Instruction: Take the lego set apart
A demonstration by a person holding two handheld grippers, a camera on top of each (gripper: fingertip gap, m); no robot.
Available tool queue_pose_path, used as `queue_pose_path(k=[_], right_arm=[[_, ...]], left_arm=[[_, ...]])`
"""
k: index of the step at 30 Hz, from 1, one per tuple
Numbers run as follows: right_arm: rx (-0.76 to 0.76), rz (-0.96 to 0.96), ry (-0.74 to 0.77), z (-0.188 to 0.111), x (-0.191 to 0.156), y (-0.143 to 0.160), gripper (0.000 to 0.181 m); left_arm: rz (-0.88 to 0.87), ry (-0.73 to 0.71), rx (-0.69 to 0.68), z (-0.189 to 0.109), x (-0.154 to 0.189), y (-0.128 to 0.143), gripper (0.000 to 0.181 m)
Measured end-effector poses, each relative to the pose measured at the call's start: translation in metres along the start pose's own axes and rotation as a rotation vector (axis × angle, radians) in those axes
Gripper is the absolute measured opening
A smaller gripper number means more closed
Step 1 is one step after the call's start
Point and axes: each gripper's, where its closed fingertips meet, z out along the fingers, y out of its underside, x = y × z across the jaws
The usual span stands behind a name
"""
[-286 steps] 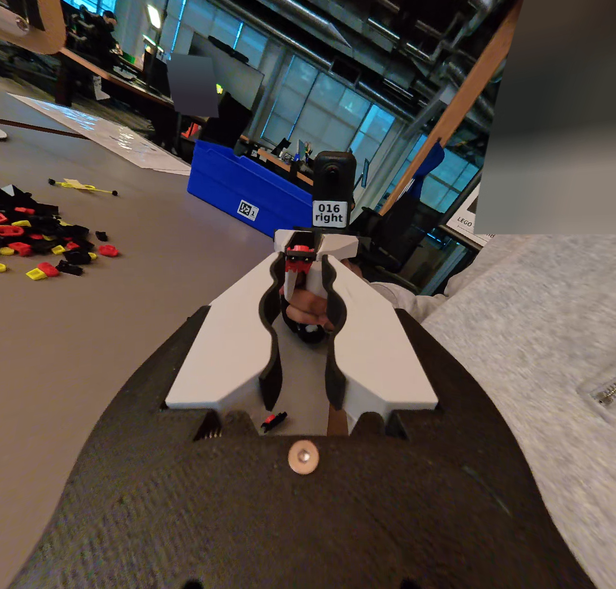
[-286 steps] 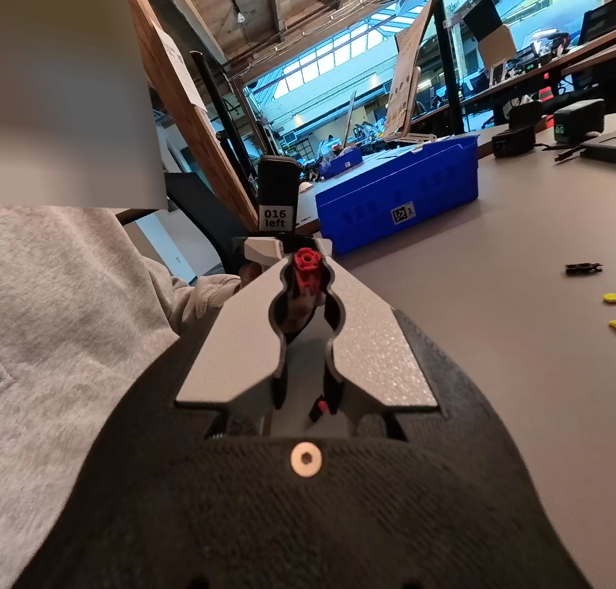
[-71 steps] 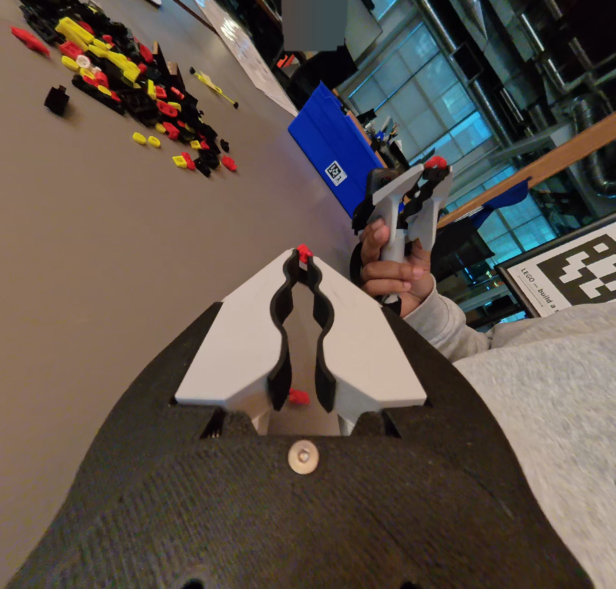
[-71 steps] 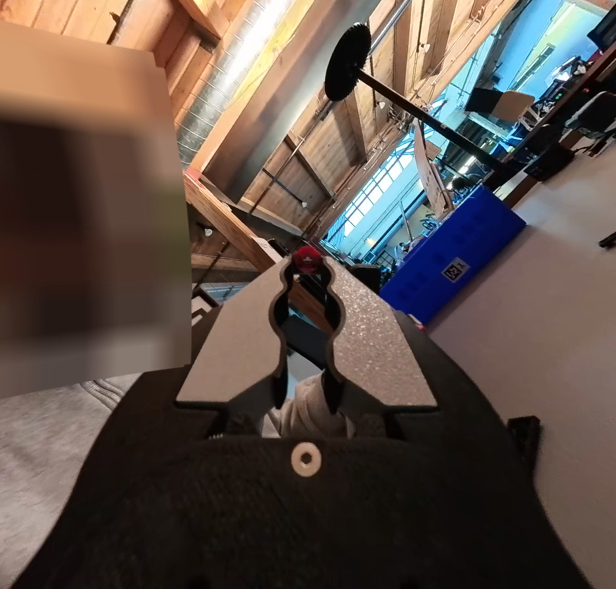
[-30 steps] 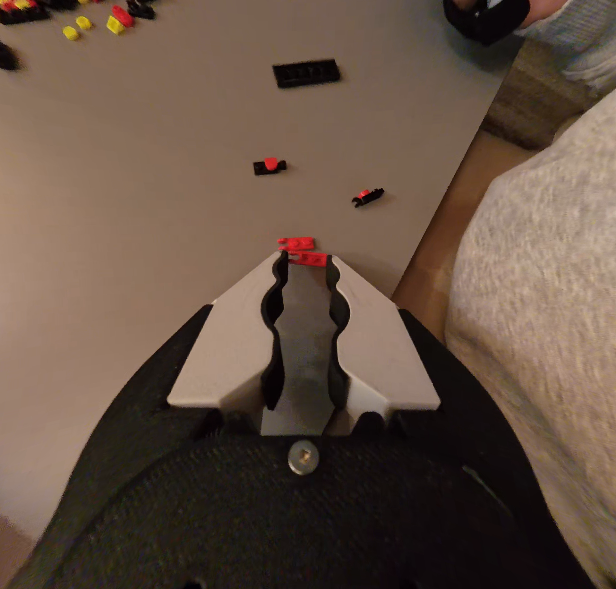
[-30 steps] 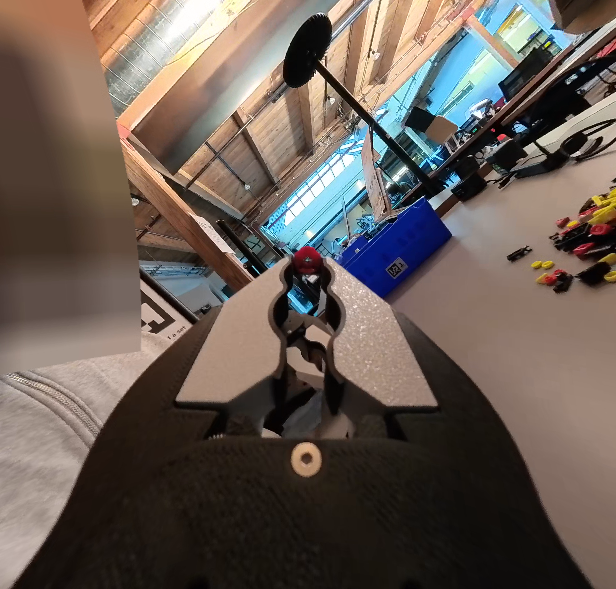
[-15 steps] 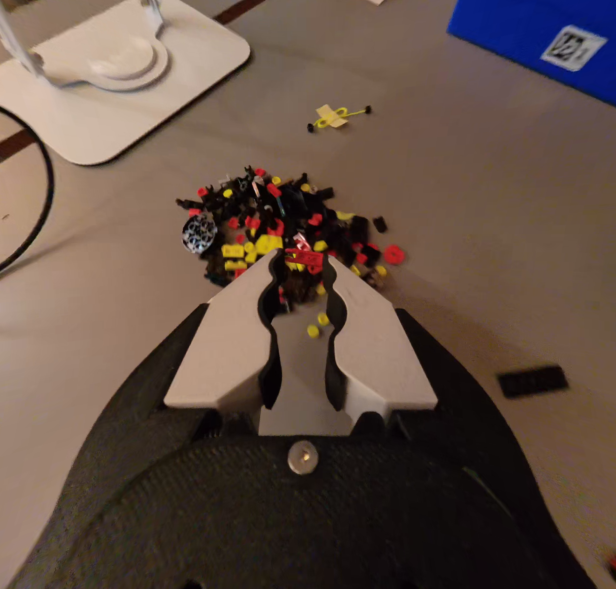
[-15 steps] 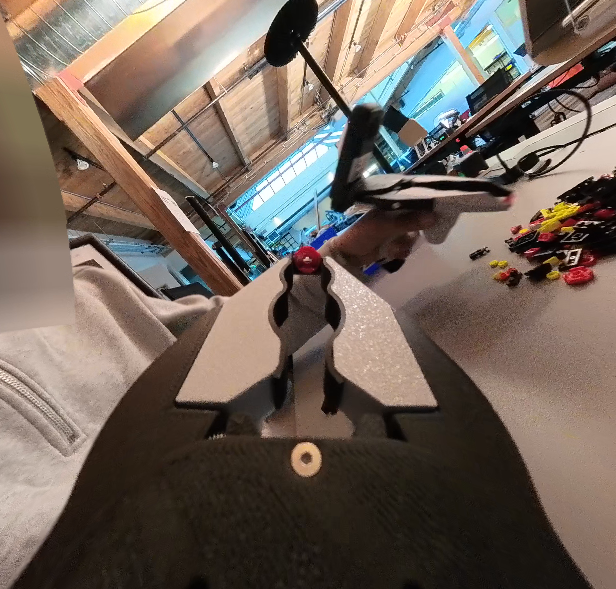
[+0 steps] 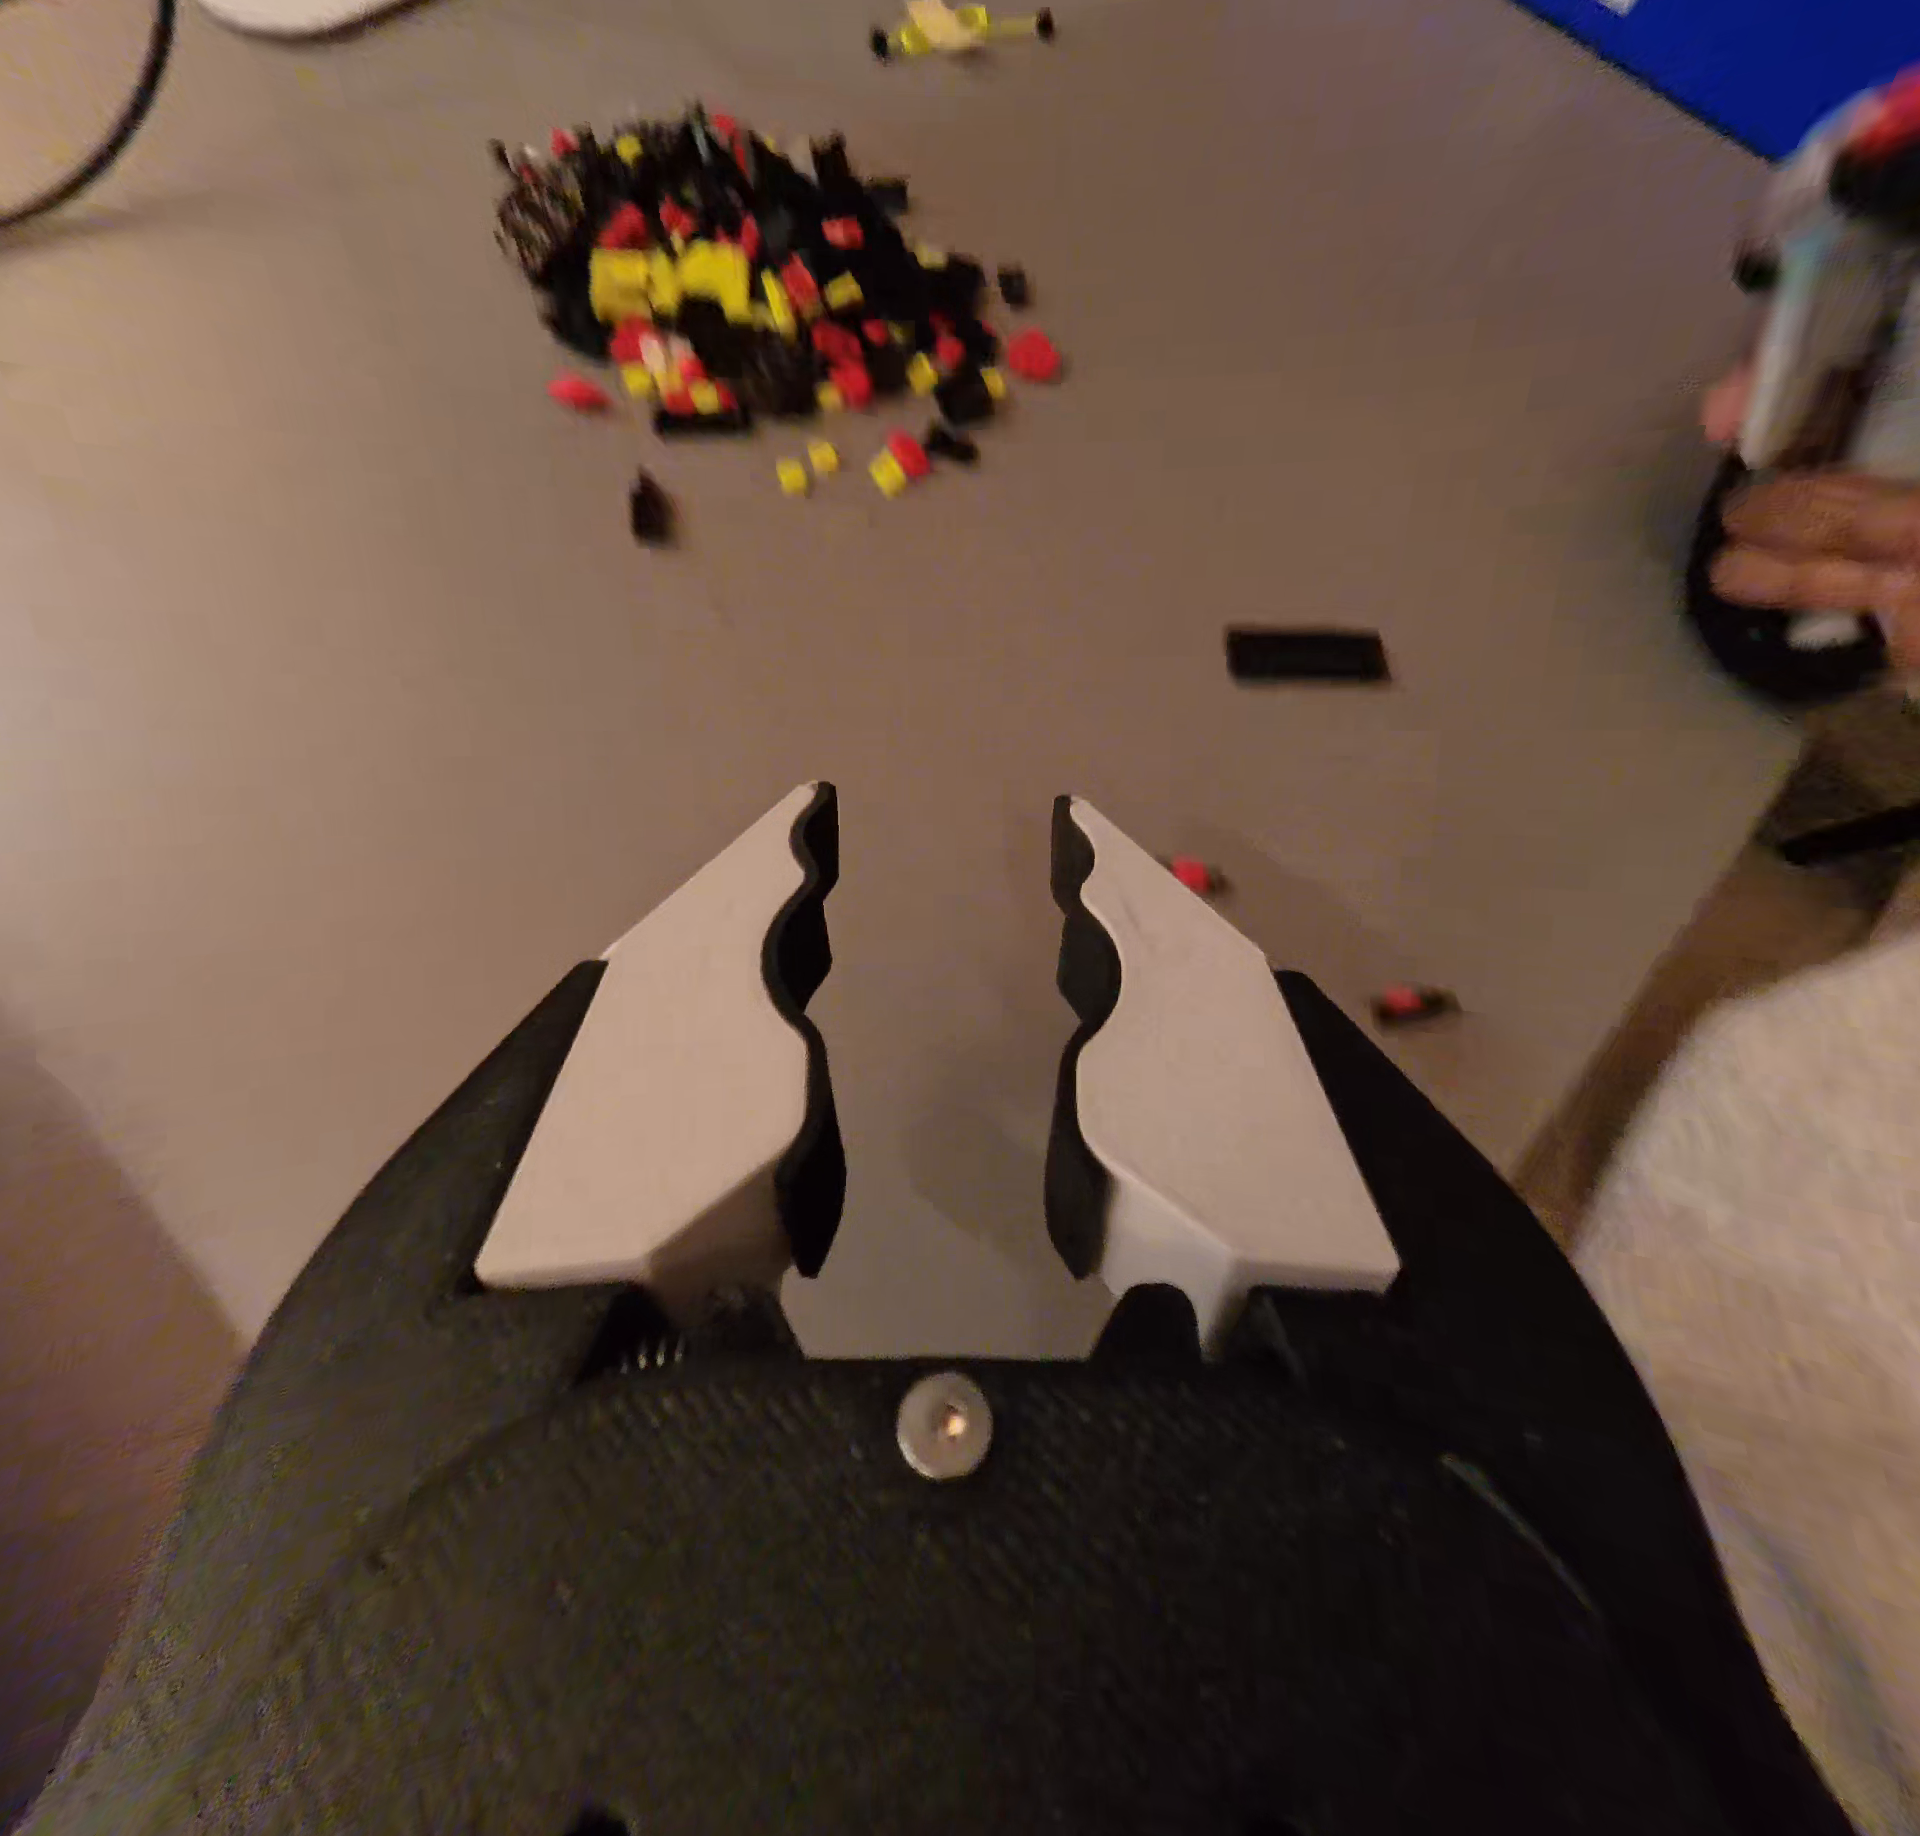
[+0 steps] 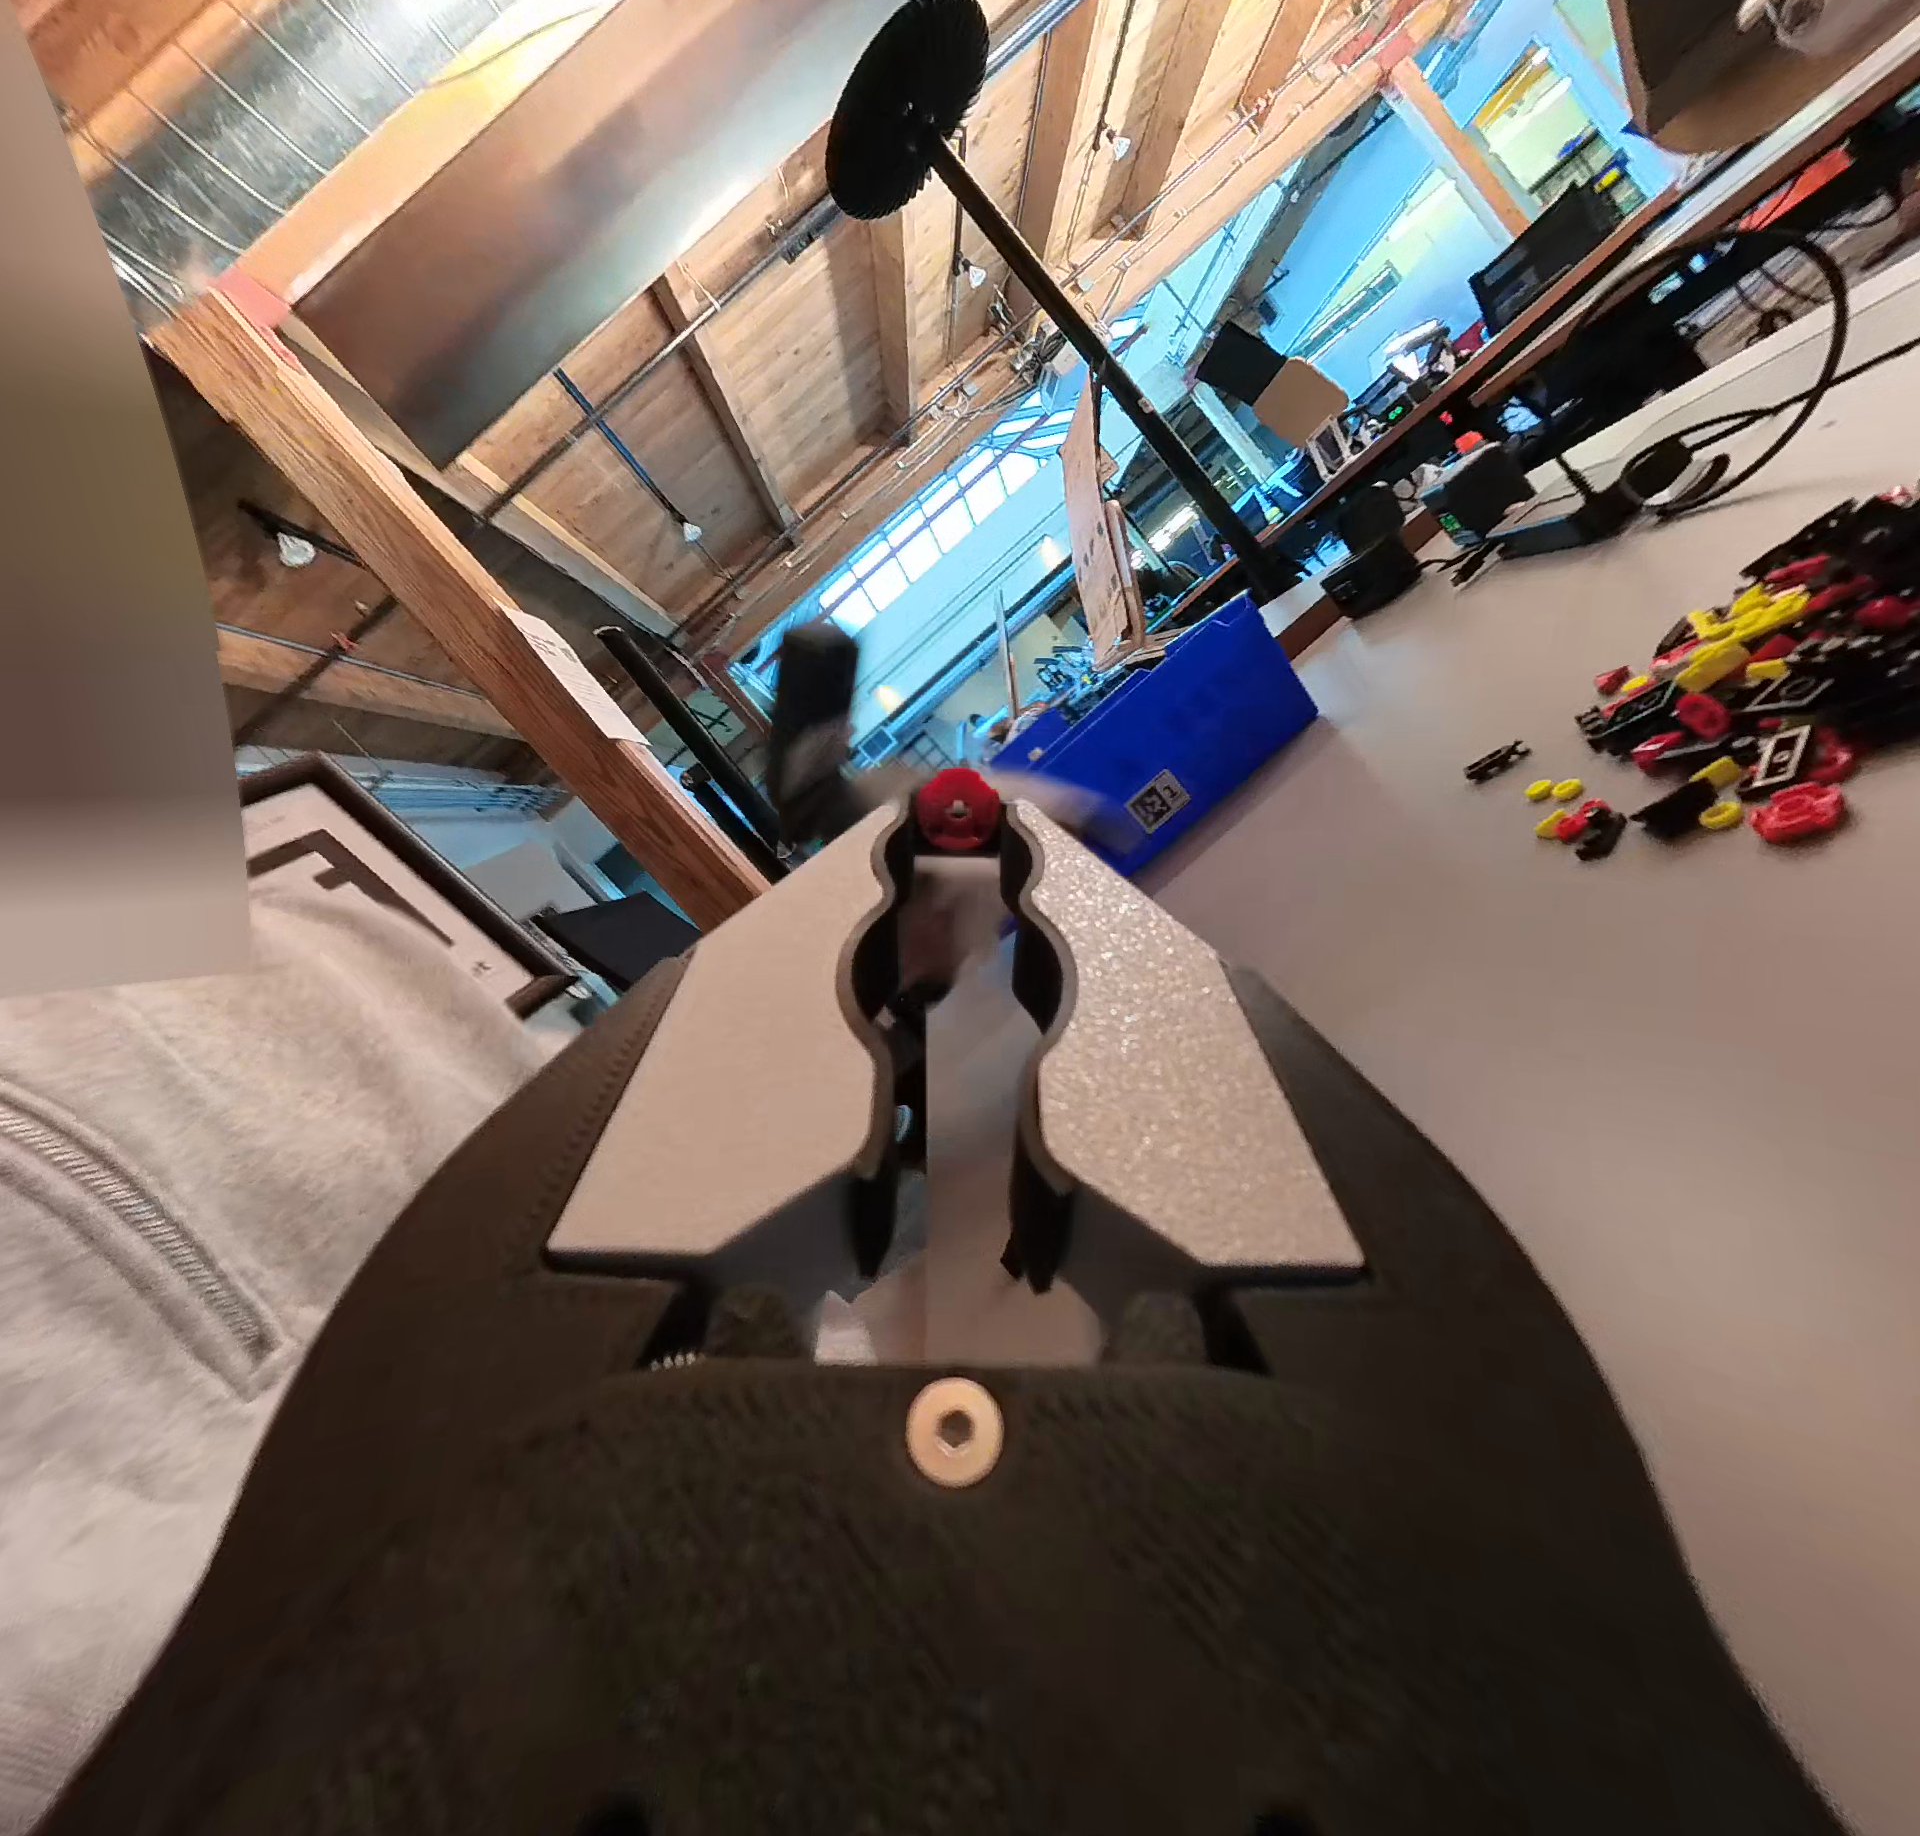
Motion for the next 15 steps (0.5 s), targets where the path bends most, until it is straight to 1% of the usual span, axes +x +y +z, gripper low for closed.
queue_pose_path(k=[2,5,7,10,11,12,13,15], right_arm=[[-0.002,0.012,-0.004,0.001,0.001,0.001,0.013],[-0.008,0.024,-0.008,0.003,0.002,0.004,0.012],[-0.014,0.029,-0.01,0.004,0.002,0.006,0.013],[-0.021,0.015,-0.008,0.005,0.0,0.007,0.012],[-0.023,0.007,-0.005,0.005,-0.001,0.007,0.012],[-0.023,-0.001,-0.003,0.004,-0.002,0.007,0.012],[-0.021,-0.006,-0.001,0.004,-0.002,0.006,0.012],[-0.015,-0.006,-0.003,0.003,-0.004,0.005,0.012]], left_arm=[[-0.016,-0.022,-0.012,-0.017,0.017,0.028,0.039],[-0.025,-0.024,-0.052,-0.022,0.041,0.058,0.039],[-0.018,-0.012,-0.056,-0.017,0.055,0.065,0.039],[-0.031,0.03,-0.092,-0.002,0.069,0.072,0.04],[-0.026,0.017,-0.123,0.004,0.069,0.078,0.037],[-0.011,-0.008,-0.155,0.008,0.066,0.085,0.031],[0.002,-0.039,-0.126,0.008,0.062,0.081,0.021],[0.009,-0.041,-0.135,0.007,0.062,0.08,0.021]])
